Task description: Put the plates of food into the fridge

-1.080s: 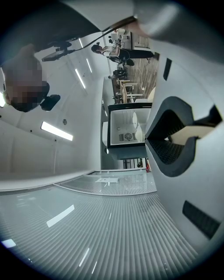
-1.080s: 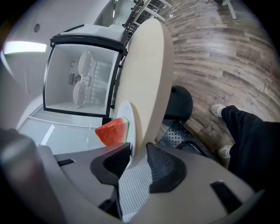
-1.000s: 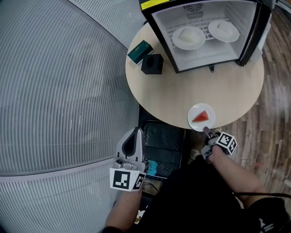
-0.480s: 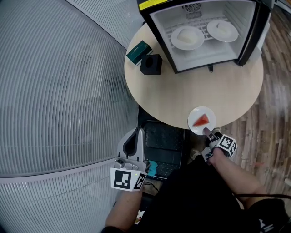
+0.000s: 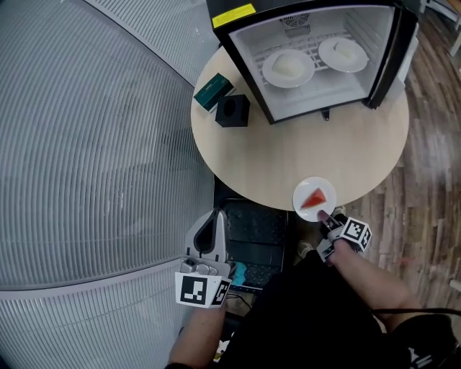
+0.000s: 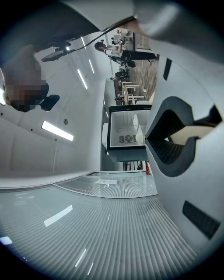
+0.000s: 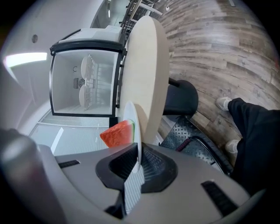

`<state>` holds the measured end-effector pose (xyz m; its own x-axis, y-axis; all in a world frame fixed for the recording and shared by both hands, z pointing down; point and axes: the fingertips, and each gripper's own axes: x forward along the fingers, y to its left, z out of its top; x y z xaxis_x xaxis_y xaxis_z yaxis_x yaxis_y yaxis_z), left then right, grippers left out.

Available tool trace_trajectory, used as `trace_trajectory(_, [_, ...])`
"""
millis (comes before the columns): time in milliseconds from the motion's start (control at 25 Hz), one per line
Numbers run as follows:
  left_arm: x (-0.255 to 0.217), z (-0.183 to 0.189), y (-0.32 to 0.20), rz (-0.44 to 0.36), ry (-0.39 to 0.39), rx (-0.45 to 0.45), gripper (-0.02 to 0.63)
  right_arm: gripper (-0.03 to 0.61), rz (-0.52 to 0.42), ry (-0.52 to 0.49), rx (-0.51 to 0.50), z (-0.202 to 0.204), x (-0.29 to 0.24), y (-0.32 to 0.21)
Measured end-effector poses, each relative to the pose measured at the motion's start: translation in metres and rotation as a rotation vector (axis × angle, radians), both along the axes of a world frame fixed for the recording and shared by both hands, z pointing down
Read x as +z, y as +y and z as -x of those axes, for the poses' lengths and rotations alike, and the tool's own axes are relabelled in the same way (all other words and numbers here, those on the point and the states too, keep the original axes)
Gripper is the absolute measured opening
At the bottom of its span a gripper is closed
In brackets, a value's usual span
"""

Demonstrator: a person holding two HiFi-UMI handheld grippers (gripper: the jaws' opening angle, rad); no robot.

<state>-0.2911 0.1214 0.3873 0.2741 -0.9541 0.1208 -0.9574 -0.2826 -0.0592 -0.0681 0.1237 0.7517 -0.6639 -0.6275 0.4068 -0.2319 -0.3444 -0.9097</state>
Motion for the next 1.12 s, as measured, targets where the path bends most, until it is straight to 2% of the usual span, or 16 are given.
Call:
trace_trajectory(160, [-0.002,-0.002,-0.002,-0.007,0.020,0.000,0.003,0.020,-0.019,-0.040,-0.007,-0.007,-0.011,0.001])
trace_trajectory(320, [-0.006,-0.007,-0.006,-0.021,0.036,0.008,0.003,0.021,-0.079,-0.041,-0.032,-0.017,-0.023,-0.006])
trace_trajectory(640, [-0.012,-0.026,-0.027,-0.039,0.054,0.025,0.003,0.021,-0.147,-0.113,0.009,-0.036,-0.069,-0.034])
trace_trajectory(1120, [-0.042,-0.068,-0.088,-0.090,0.072,0.033,0.003,0.021,-0.230,-0.111,-0.020,-0.072,-0.129,-0.117])
